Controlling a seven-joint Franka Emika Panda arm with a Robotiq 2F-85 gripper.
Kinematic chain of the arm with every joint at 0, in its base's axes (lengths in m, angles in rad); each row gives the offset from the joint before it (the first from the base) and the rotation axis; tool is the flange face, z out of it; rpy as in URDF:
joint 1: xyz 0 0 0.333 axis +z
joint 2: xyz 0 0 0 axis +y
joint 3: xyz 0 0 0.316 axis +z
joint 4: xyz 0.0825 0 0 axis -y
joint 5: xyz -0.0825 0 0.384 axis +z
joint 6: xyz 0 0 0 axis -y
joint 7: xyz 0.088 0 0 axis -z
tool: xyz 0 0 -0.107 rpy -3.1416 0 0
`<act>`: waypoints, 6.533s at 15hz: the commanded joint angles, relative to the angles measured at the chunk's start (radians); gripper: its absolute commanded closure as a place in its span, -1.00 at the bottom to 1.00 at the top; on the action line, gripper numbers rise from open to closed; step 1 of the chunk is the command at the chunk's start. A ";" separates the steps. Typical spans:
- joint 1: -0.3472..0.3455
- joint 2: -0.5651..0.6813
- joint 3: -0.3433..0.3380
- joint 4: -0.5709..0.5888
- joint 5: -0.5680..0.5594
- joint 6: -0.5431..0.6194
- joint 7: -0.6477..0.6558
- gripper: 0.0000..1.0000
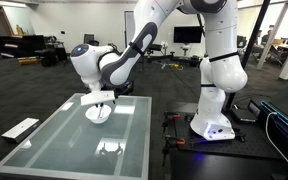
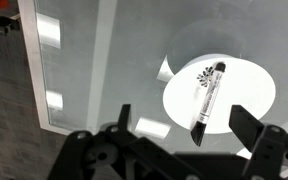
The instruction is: Take the marker from the bowl and put it on the table
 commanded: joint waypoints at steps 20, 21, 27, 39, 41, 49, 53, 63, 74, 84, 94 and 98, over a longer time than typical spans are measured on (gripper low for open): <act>0.077 0.214 -0.143 0.158 -0.112 0.097 0.365 -1.00; 0.077 0.220 -0.147 0.164 -0.111 0.095 0.364 -1.00; 0.076 0.252 -0.161 0.197 -0.104 0.096 0.354 -0.46; 0.074 0.314 -0.167 0.241 -0.088 0.094 0.341 -0.41; 0.074 0.324 -0.169 0.249 -0.086 0.093 0.338 -0.42; 0.071 0.358 -0.182 0.272 -0.076 0.093 0.333 -0.42; 0.070 0.375 -0.186 0.288 -0.070 0.091 0.327 0.06; 0.077 0.374 -0.193 0.297 -0.071 0.080 0.330 0.91; 0.098 0.207 -0.186 0.170 -0.100 0.055 0.342 0.91; 0.052 -0.065 -0.135 -0.065 -0.230 0.106 0.197 0.91; -0.053 -0.222 -0.111 -0.278 -0.230 0.283 -0.220 0.91; -0.067 -0.191 -0.109 -0.264 -0.224 0.301 -0.232 0.63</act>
